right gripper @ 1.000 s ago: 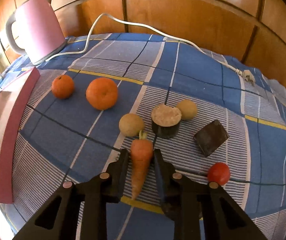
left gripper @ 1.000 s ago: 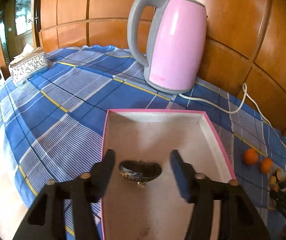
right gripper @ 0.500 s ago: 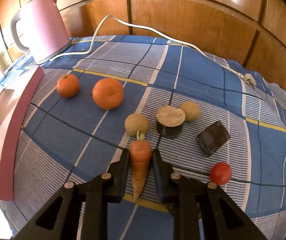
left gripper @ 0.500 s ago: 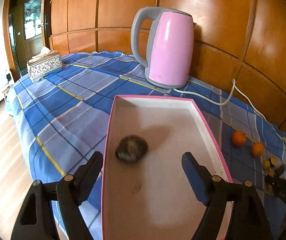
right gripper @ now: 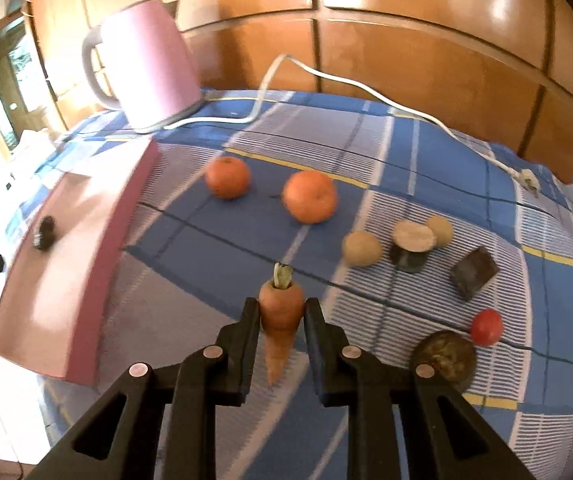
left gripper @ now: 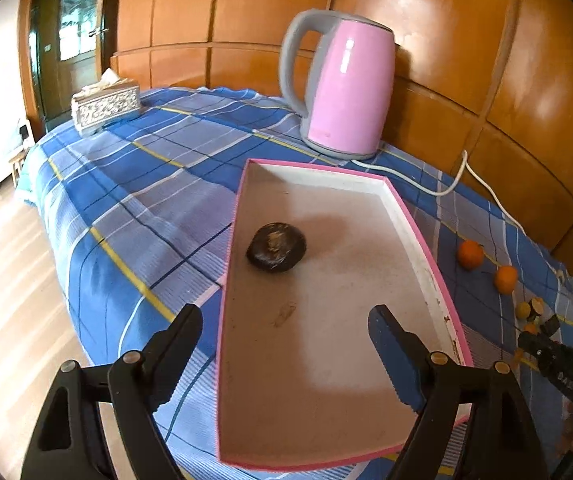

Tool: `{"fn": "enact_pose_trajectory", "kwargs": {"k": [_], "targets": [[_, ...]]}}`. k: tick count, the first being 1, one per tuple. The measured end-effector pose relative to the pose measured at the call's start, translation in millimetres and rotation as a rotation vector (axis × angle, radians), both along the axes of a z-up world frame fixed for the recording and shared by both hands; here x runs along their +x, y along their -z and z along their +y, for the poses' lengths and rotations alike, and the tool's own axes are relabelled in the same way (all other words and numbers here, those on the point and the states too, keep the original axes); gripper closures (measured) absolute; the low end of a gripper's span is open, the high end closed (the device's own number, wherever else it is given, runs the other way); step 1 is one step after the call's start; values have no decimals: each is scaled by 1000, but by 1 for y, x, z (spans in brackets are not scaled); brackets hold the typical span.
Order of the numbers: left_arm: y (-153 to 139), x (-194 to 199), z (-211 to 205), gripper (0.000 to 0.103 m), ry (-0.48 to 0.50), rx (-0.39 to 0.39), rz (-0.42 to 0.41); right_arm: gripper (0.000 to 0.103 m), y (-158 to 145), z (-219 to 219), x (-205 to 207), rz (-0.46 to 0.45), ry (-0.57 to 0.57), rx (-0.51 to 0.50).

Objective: Organize fruits
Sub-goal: 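Carry the carrot over the white tray and open the right tool, then move the right tool back toward the remaining produce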

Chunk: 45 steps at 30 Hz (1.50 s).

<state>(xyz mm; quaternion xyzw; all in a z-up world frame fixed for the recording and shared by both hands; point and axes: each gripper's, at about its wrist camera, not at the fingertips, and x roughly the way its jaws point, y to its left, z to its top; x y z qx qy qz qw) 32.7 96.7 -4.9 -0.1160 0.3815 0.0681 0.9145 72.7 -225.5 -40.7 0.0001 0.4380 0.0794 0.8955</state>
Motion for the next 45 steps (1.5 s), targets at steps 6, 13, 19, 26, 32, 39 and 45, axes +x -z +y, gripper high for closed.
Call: {"fn": "enact_pose_trajectory", "kwargs": {"k": [6, 13, 19, 26, 32, 39, 45], "targets": [[-6, -5, 5, 9, -20, 9, -33, 81, -11, 30, -4, -20, -89, 15], [-7, -6, 10, 5, -39, 6, -39, 81, -29, 65, -8, -52, -186, 43], [-3, -5, 16, 4, -58, -4, -30, 81, -38, 96, -9, -63, -266, 47], [2, -5, 22, 2, -80, -14, -24, 81, -40, 126, -2, -53, -342, 51], [2, -5, 23, 2, -81, -22, -25, 80, -34, 157, 23, -38, -368, 37], [4, -4, 23, 2, -80, -29, -18, 60, -34, 167, 33, -55, -344, 12], [1, -5, 19, 2, -67, -27, -26, 60, -30, 149, 17, -58, -300, 17]]}}
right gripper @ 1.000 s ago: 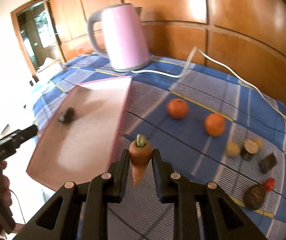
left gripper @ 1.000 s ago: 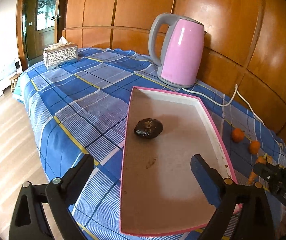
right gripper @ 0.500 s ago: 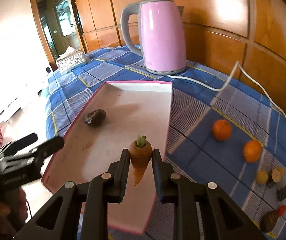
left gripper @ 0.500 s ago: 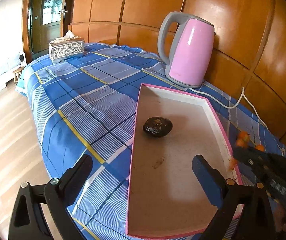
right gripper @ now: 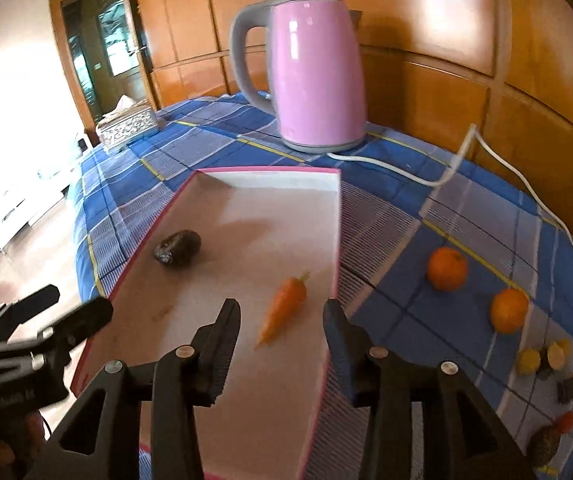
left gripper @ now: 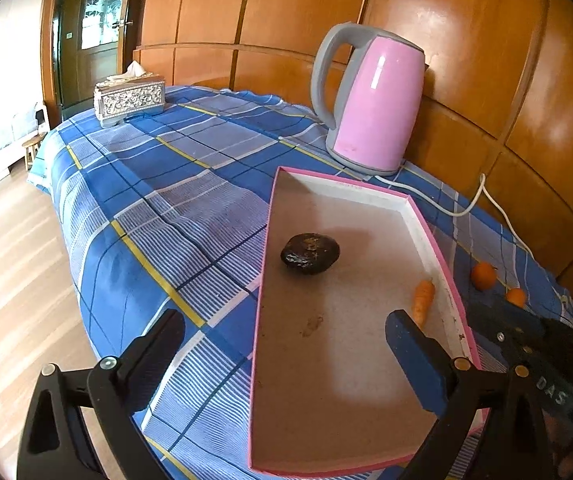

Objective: Organize fruits
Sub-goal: 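Move the right tool back toward the remaining produce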

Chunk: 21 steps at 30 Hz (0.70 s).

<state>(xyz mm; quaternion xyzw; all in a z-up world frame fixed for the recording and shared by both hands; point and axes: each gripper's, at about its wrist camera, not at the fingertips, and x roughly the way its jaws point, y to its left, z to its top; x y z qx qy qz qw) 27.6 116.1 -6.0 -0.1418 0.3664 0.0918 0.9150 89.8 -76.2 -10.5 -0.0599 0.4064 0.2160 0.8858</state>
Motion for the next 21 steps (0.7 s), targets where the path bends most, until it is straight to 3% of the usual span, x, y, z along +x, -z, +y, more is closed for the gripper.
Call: {"fn": "enact_pose_trajectory", "kwargs": {"k": [12, 16, 21], "targets": [[-8, -6, -21, 1, 66, 20, -26, 56, -17, -54, -41, -97, 192, -23], [-10, -9, -32, 1, 109, 29, -33, 46, -19, -78, -53, -131, 272, -61], [-12, -12, -49, 0, 176, 47, -40, 43, -16, -119, -65, -136, 392, -71]]}}
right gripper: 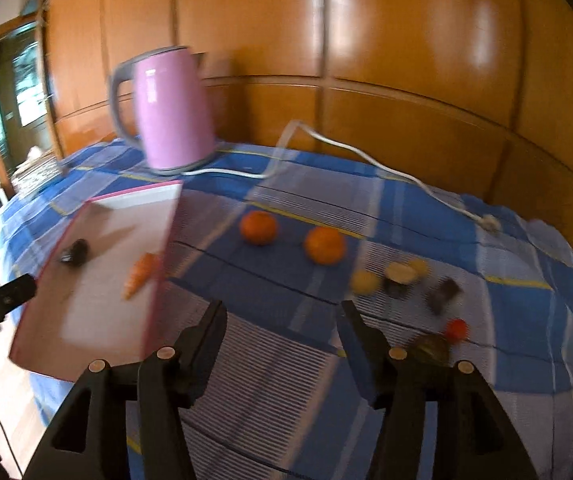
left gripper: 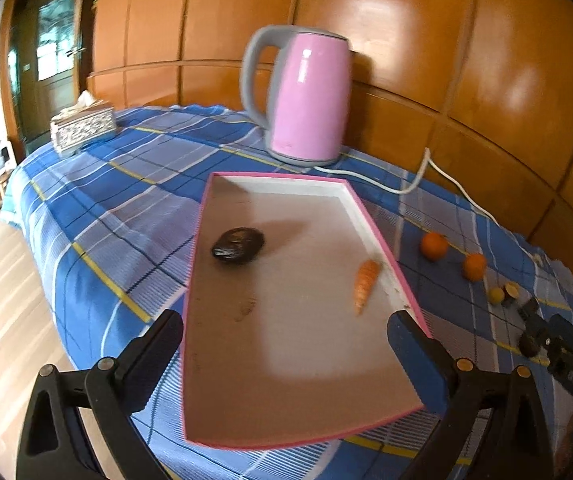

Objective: Organize fruits
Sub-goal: 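Move the right tool back toward the remaining produce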

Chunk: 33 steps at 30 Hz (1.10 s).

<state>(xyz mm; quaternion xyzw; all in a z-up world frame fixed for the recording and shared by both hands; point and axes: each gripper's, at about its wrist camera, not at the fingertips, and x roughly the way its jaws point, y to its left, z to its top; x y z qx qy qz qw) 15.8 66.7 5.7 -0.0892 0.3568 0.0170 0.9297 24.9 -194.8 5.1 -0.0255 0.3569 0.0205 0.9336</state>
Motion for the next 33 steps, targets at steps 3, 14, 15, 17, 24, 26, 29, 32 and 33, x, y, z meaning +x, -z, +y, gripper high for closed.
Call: {"fn": "enact_pose_trajectory", "kwargs": {"k": [3, 14, 15, 17, 24, 26, 29, 32, 33], "targets": [[-1, -2, -10, 0, 33, 17, -5, 42, 3, -24, -7, -3, 74, -4], [1, -8, -34, 0, 125, 48, -5, 42, 9, -98, -29, -14, 296, -11], [1, -9, -36, 0, 134, 50, -6, 42, 10, -103, -31, -12, 311, -11], [1, -10, -40, 0, 152, 51, -12, 42, 14, -115, -35, -4, 352, -14], [-4, -12, -60, 0, 255, 48, -45, 42, 23, -147, -50, 10, 466, -12], [-6, -11, -69, 0, 284, 52, -47, 42, 25, -152, -52, 17, 485, -15], [-8, -7, -82, 0, 332, 50, -48, 42, 28, -160, -55, 21, 503, -5], [-10, -2, -95, 0, 374, 50, -31, 42, 31, -164, -56, 25, 509, -2], [-11, 0, -100, 0, 386, 53, -27, 42, 32, -165, -56, 26, 509, 0]]}}
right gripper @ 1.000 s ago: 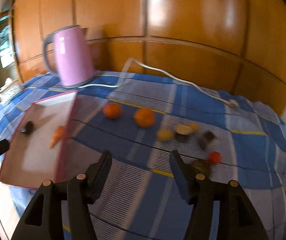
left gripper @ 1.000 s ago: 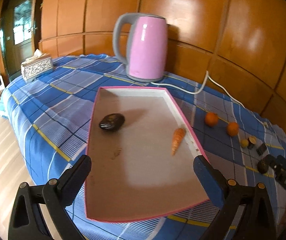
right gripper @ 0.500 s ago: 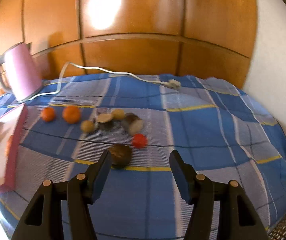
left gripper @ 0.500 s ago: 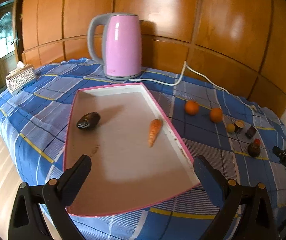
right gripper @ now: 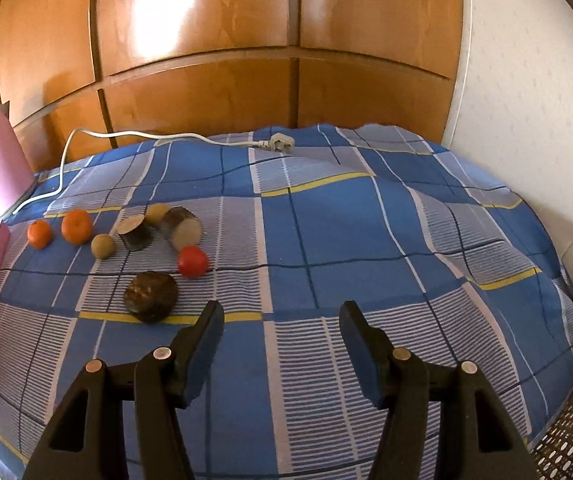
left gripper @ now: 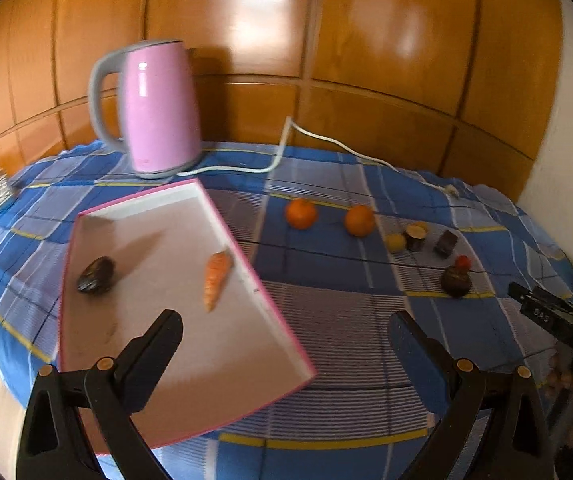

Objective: Organize fruits
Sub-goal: 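Move the right tool back toward the remaining produce, then reach the left tool to the tan potato and grasp it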

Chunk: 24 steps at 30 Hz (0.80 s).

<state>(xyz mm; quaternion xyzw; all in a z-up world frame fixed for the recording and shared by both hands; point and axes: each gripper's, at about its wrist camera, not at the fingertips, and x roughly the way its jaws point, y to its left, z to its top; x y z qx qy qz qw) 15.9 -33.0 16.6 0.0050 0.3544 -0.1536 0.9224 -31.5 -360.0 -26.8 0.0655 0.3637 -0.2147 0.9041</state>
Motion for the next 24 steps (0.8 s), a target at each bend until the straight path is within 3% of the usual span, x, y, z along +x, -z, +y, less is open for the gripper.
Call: {"fn": "enact_pose_trajectory", "kwargs": {"k": [6, 16, 24], "targets": [[-2, 11, -33, 0, 79, 78, 25, 42, 4, -4, -2, 5, 0, -6], [-10, 40, -74, 1, 177, 94, 46, 42, 6, -14, -4, 1, 8, -4], [-15, 80, -123, 21, 321, 91, 93, 42, 7, -11, -1, -6, -20, -20]]}}
